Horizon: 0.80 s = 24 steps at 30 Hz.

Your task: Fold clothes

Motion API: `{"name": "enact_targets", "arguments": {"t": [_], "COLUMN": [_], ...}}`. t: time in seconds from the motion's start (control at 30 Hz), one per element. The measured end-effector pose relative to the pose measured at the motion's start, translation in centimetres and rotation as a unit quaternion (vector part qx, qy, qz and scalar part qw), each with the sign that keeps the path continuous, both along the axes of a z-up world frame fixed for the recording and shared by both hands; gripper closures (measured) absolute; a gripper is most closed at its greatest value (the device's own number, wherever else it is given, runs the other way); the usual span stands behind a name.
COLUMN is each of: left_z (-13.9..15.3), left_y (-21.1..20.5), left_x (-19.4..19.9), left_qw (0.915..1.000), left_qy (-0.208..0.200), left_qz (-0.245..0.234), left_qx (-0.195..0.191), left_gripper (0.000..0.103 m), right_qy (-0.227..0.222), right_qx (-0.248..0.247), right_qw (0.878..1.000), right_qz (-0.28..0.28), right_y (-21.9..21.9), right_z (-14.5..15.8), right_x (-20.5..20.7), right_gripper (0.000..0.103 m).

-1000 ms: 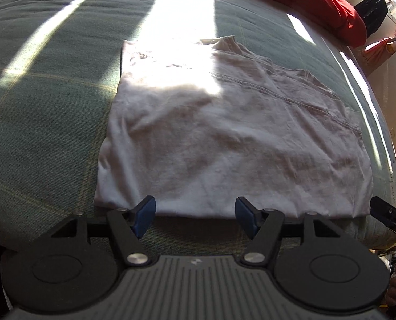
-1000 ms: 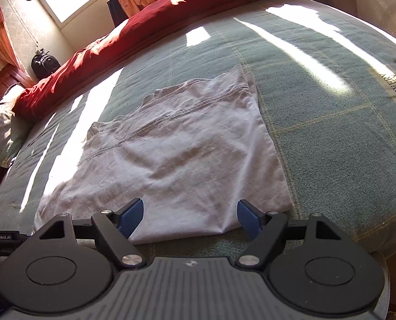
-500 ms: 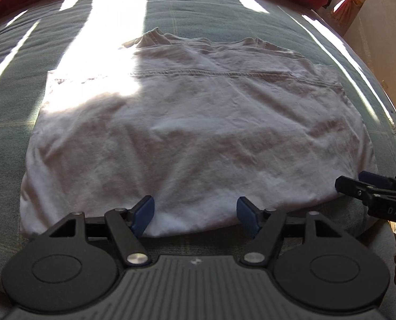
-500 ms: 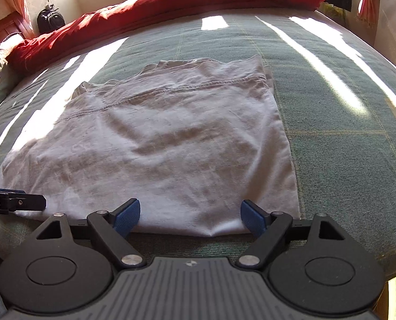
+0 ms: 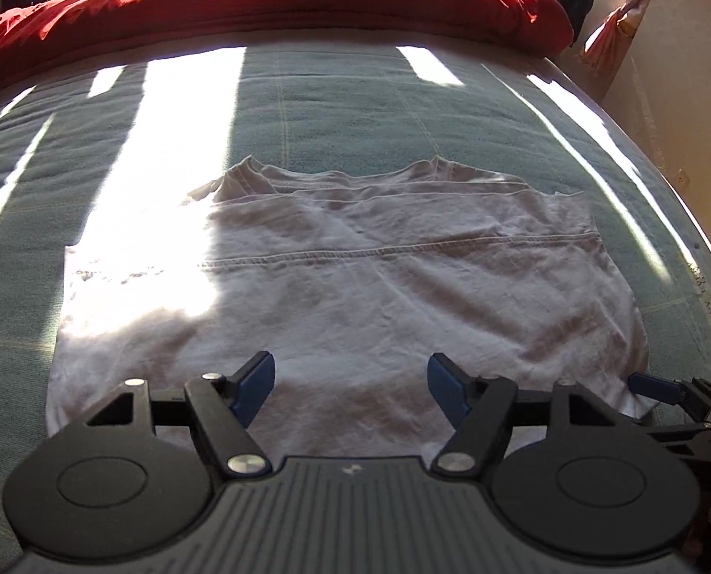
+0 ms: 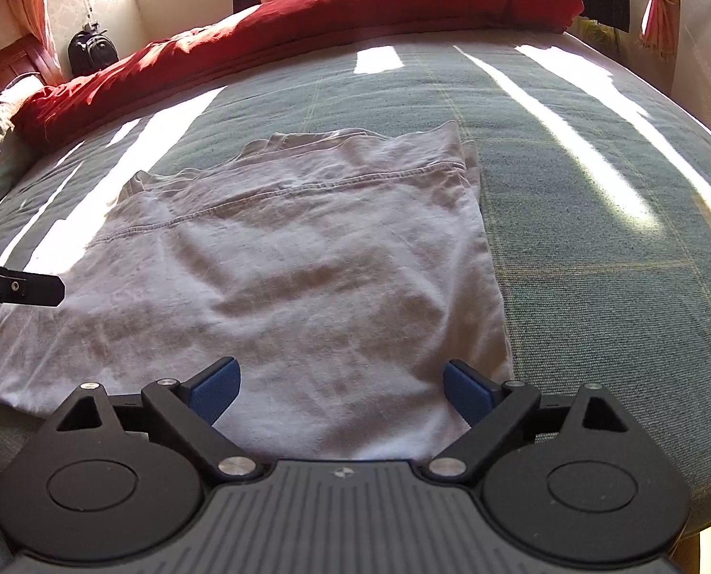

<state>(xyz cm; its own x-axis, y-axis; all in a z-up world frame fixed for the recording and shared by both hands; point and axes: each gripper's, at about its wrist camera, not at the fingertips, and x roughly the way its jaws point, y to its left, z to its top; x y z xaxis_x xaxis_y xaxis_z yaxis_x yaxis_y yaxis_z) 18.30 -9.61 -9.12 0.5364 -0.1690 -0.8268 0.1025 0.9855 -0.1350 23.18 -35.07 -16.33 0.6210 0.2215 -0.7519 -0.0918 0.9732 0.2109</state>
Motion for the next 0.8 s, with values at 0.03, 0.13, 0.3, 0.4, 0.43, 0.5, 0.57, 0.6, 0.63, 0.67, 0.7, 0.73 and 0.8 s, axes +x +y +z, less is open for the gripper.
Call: {"name": "enact_targets", "arguments": {"t": [0.03, 0.13, 0.3, 0.4, 0.43, 0.5, 0.57, 0.6, 0.63, 0.67, 0.7, 0.73, 0.8], "left_z": [-0.4, -2.1, -3.4, -2.5, -2.1, -1.5, -1.1, -1.0, -0.9, -0.9, -0.9, -1.0, -1.2], "left_y": [-0.1, 0.2, 1.2, 1.5, 1.5, 1.4, 1.2, 1.2, 1.1, 0.9, 0.8, 0.7, 0.4], "left_x": [0.2, 0.4, 0.1, 0.0, 0.0, 0.1, 0.2, 0.3, 0.3, 0.3, 0.2, 0.2, 0.3], "left_qw": [1.0, 0.9996, 0.9988, 0.9986, 0.9987, 0.9986, 0.9984, 0.9985, 0.9986, 0.9988, 0.9989, 0.999, 0.9992], "left_qy": [0.002, 0.02, 0.034, 0.025, 0.016, 0.005, 0.0, -0.001, -0.001, -0.001, -0.001, 0.001, 0.002], "left_qz": [0.004, 0.02, 0.034, 0.046, 0.047, 0.048, 0.05, 0.049, 0.048, 0.046, 0.043, 0.04, 0.034], "left_qx": [-0.001, 0.002, -0.003, 0.001, 0.009, 0.022, 0.026, 0.024, 0.021, 0.019, 0.019, 0.02, 0.021], "left_gripper": [0.032, 0.032, 0.032, 0.032, 0.032, 0.032, 0.032, 0.032, 0.032, 0.032, 0.032, 0.032, 0.032], "right_qy": [-0.001, -0.005, -0.015, -0.023, -0.037, -0.063, -0.09, -0.092, -0.092, -0.089, -0.083, -0.066, -0.052], "right_qx": [0.003, -0.007, 0.018, 0.024, 0.021, 0.015, 0.009, 0.008, 0.008, 0.013, 0.019, 0.032, 0.048], "right_qw": [1.0, 1.0, 1.0, 0.999, 0.999, 0.998, 0.996, 0.995, 0.995, 0.995, 0.996, 0.997, 0.996], "right_qz": [0.003, 0.011, -0.005, -0.014, -0.017, -0.022, -0.028, -0.029, -0.029, -0.03, -0.03, -0.031, -0.048], "right_y": [0.0, 0.1, -0.5, -0.8, -0.8, -0.9, -1.0, -1.1, -1.1, -1.2, -1.3, -1.5, -1.9], "right_z": [-0.2, -0.7, -1.3, -0.5, 0.0, 1.0, 2.0, 2.1, 2.1, 1.9, 1.7, 1.3, 0.7], "right_x": [-0.3, -0.8, -1.1, -0.8, -0.5, 0.0, 0.5, 1.0, 1.7, 2.4, 2.9, 3.5, 3.6], "right_gripper": [0.0, 0.0, 0.0, 0.0, 0.0, 0.0, 0.0, 0.0, 0.0, 0.0, 0.0, 0.0, 0.0]}}
